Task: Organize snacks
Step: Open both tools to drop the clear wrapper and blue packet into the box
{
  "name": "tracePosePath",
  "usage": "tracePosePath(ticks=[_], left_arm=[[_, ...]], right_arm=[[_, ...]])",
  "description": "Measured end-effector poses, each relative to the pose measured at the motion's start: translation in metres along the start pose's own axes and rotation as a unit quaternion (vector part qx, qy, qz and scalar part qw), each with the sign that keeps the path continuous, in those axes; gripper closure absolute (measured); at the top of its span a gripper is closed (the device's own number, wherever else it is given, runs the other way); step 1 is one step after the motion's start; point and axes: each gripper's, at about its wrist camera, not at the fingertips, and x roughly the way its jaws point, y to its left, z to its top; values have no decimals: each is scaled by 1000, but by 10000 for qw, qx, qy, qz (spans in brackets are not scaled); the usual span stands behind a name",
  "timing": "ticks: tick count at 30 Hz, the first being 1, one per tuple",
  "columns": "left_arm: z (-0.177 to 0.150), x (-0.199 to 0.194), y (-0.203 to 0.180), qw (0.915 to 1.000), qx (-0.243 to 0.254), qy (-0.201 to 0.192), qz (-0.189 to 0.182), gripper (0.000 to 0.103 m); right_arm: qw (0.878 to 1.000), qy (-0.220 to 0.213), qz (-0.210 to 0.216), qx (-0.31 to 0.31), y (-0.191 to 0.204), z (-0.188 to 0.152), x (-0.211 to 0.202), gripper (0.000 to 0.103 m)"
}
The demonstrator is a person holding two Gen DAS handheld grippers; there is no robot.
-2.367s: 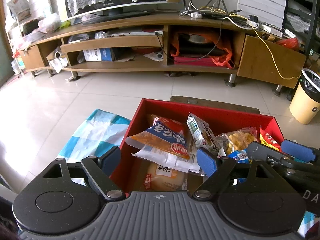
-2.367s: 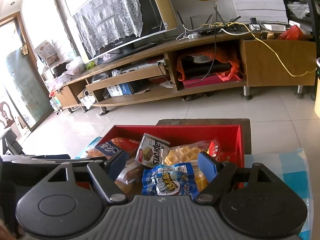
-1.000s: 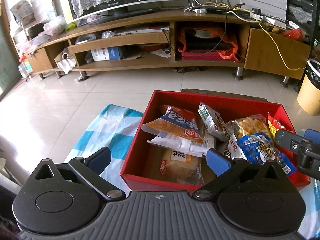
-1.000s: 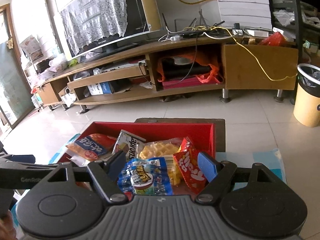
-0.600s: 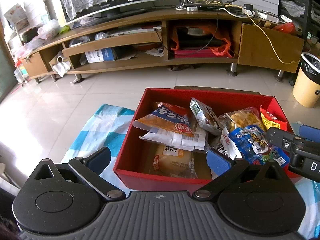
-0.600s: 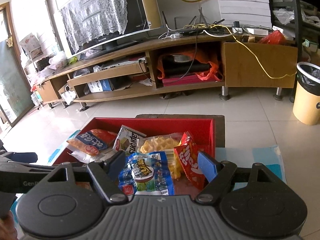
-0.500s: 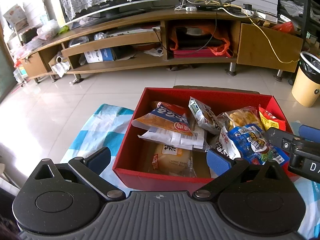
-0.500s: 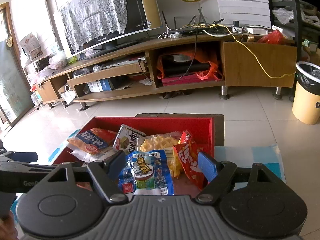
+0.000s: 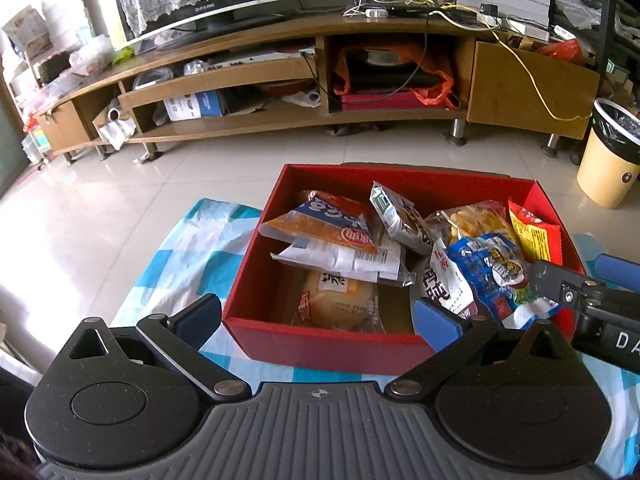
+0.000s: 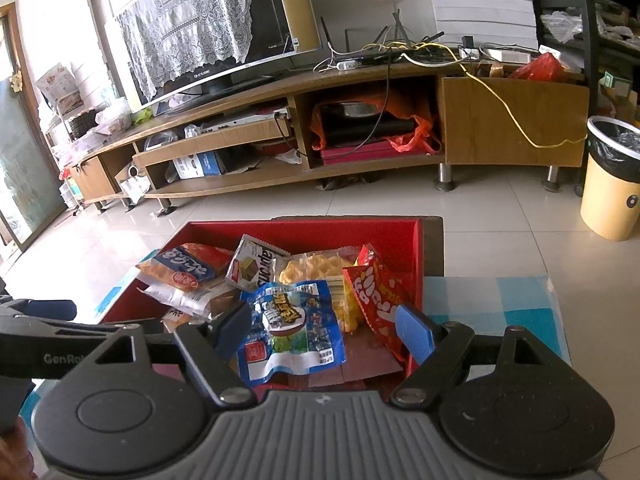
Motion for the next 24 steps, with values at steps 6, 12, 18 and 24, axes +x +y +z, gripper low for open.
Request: tracePosePath(ticks=[6, 12, 18, 24], left_arm=[[-5, -2, 0, 10000, -14, 63, -43, 0], [-16, -6, 2, 9999, -19, 117, -46, 0], [-26, -10, 4, 9997, -34, 211, -104, 0], [-38, -16, 3, 9995, 12, 288, -138, 0]], right_arm=[[10000, 4, -5, 10, 0, -3, -4, 27], [10000, 69, -33, 42, -3, -11, -11, 27], [9999, 101, -70, 33, -1, -21, -22, 27], [9997, 193, -83, 93, 0, -33, -31, 27]])
